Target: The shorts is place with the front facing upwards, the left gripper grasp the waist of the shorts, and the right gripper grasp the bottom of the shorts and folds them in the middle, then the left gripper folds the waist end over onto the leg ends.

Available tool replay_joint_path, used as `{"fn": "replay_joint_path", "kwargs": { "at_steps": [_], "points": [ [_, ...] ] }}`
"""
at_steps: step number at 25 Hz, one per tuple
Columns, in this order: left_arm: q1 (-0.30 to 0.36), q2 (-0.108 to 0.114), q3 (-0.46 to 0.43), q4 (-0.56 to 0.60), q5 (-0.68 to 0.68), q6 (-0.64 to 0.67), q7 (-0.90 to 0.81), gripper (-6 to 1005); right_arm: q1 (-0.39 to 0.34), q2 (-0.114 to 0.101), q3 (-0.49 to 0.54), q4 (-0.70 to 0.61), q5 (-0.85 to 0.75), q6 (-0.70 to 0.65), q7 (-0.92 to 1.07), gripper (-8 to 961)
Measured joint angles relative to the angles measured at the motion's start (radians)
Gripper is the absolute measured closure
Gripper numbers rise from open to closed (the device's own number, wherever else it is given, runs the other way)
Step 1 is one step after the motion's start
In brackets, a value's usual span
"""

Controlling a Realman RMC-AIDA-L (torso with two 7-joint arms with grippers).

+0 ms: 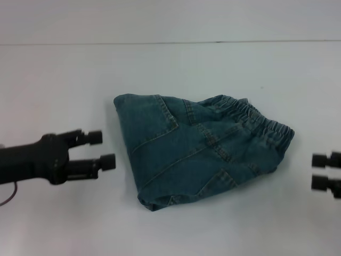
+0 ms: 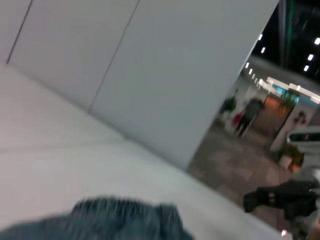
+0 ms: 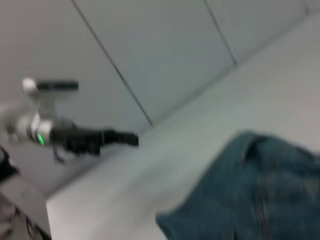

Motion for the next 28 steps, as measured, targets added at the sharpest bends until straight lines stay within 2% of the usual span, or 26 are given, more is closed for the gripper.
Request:
{"fn": "replay_joint_path", "kwargs": {
  "at_steps": [3, 8, 28],
  "points": [
    [0.002, 0.002, -0.021, 0.02, 0.078, 0.008, -0.03, 79, -0.009, 0.013, 0.023, -0.045, -0.084, 0.016, 0.0, 192],
    [0.002, 0.005, -0.027, 0.04, 0.18, 0.014, -0.066, 79, -0.003, 0.015, 0.042, -0.05, -0.115, 0.048, 0.005, 191],
    [-0.005, 0.001, -0.03, 0.042, 0.193, 0.01, -0.07, 79, 0.023, 0.014, 0.035, -0.06, -0.118, 0.09, 0.023, 191]
  ]
}}
